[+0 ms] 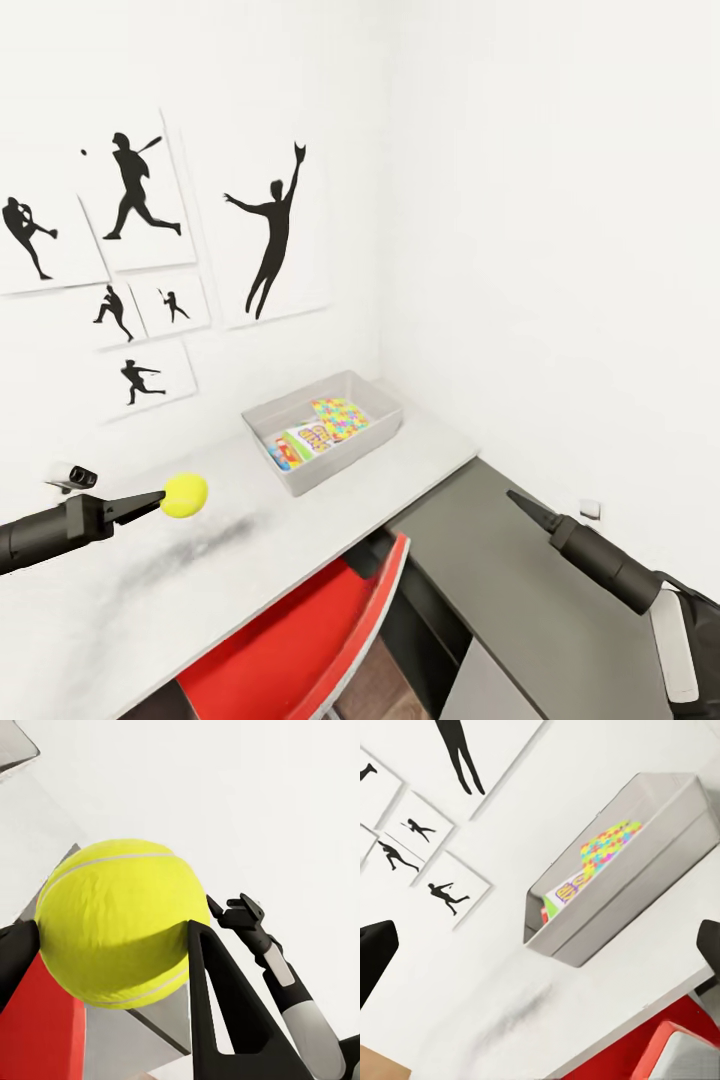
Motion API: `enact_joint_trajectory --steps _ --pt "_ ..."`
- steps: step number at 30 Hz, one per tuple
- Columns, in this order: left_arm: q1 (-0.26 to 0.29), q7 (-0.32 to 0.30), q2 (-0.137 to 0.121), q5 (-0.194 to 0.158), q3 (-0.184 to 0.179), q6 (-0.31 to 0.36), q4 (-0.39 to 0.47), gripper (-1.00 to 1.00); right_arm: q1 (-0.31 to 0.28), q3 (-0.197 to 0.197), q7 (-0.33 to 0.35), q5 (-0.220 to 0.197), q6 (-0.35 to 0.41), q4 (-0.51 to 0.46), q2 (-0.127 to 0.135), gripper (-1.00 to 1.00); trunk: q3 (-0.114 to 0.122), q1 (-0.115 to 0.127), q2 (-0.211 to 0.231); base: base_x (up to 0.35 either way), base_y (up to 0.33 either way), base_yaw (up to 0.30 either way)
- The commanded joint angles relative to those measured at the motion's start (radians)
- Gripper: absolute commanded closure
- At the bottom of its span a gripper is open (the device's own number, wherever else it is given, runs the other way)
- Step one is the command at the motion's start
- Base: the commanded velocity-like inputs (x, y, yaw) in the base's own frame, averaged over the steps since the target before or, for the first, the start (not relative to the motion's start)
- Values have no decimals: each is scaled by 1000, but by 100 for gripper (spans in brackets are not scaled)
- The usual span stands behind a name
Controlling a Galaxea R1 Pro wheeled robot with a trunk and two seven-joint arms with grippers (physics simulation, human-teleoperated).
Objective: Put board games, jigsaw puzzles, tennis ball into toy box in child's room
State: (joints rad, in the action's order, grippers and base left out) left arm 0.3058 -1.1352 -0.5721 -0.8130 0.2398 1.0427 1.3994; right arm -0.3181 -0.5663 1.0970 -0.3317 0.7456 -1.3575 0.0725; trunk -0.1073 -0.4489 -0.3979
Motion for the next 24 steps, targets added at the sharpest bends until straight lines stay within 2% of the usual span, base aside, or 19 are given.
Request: enact_joint_trajectory --steps 1,13,24 --pt "1 -3 0 0 0 5 0 100 -1 0 1 -3 6 -1 0 -100 -2 -1 -2 249 221 0" --pt "1 -3 1 0 0 5 0 100 -1 3 -3 -1 6 4 0 -100 0 -1 -2 219 240 11" --pt "1 -3 1 1 -2 5 0 100 -1 2 -2 -1 6 3 0 -100 0 -1 -2 118 17 11"
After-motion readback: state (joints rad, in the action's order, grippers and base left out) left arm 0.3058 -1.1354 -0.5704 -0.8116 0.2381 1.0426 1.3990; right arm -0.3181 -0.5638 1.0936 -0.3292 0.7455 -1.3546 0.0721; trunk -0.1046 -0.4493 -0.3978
